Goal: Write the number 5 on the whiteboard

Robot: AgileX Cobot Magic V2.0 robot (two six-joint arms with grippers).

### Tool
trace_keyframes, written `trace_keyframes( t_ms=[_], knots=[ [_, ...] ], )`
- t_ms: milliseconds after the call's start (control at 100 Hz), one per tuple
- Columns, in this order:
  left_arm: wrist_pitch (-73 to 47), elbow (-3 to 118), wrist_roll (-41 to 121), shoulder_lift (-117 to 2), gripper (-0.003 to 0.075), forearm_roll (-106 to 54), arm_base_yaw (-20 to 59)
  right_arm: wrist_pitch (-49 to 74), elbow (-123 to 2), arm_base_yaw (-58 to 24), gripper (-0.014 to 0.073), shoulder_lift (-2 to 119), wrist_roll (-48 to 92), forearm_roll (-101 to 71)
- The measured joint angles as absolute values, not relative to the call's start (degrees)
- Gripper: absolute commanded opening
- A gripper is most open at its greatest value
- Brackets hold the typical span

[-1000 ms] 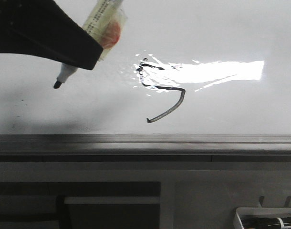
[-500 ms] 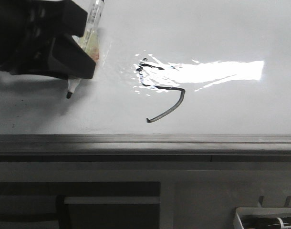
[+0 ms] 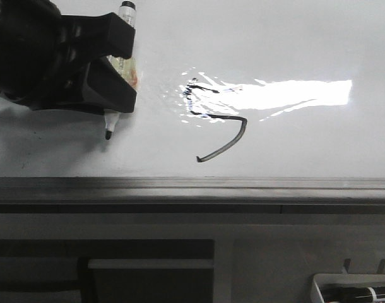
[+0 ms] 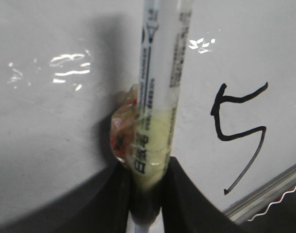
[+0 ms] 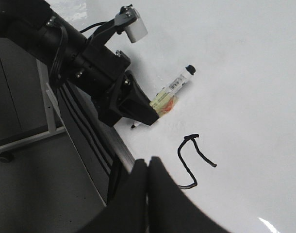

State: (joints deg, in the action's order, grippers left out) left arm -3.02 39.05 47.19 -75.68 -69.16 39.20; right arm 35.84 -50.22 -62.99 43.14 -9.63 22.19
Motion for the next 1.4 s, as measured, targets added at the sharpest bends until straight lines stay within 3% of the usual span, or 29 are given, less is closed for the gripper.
trace_keyframes(
  t_ms=[140, 310, 380, 650, 820, 910, 1070, 1190, 1280, 1400],
  knots=[
    [-3.2, 39.3, 47.2, -76.3, 0.0014, -71.3, 39.2, 35.8, -50.2, -63.0, -0.0060, 43.1, -9.6, 22.2],
    [-3.9, 39.5, 47.2, -76.9, 0.0263, -73.2, 39.2, 35.8, -50.2, -63.0, -0.0060, 43.1, -9.7, 22.2],
    [-4.7, 39.5, 47.2, -77.0, 0.0329, -74.3, 39.3, 35.8, -50.2, -63.0, -0.0060, 43.1, -9.7, 22.2],
    [-5.2, 39.7, 47.2, -77.0, 0.0362, -75.6, 39.5, 35.8, -50.2, -63.0, -0.0060, 43.1, -9.7, 22.2],
    [-6.5, 40.1, 47.2, -76.9, 0.0610, -75.8, 39.9, 35.8, -50.2, -63.0, -0.0060, 43.1, -9.7, 22.2],
    [-7.8, 40.2, 47.2, -75.8, 0.0676, -75.9, 39.9, 36.1, -50.2, -63.0, -0.0060, 43.1, -9.7, 22.2],
    [-5.9, 39.3, 47.2, -70.7, 0.0662, -75.5, 39.6, 38.6, -50.1, -63.0, -0.0060, 42.1, -9.7, 22.3],
    [-4.6, 38.9, 47.2, -62.7, 0.0606, -71.6, 38.9, 38.9, -48.2, -63.0, -0.0060, 38.6, -10.8, 23.9],
    [-5.7, 37.9, 47.2, -55.6, 0.0475, -66.7, 38.9, 38.9, -45.1, -63.0, -0.0060, 34.4, -15.0, 28.3],
    [-6.8, 34.0, 47.2, -47.2, 0.0196, -61.8, 38.9, 40.1, -38.9, -63.0, -0.0060, 27.1, -22.9, 37.5]
  ],
)
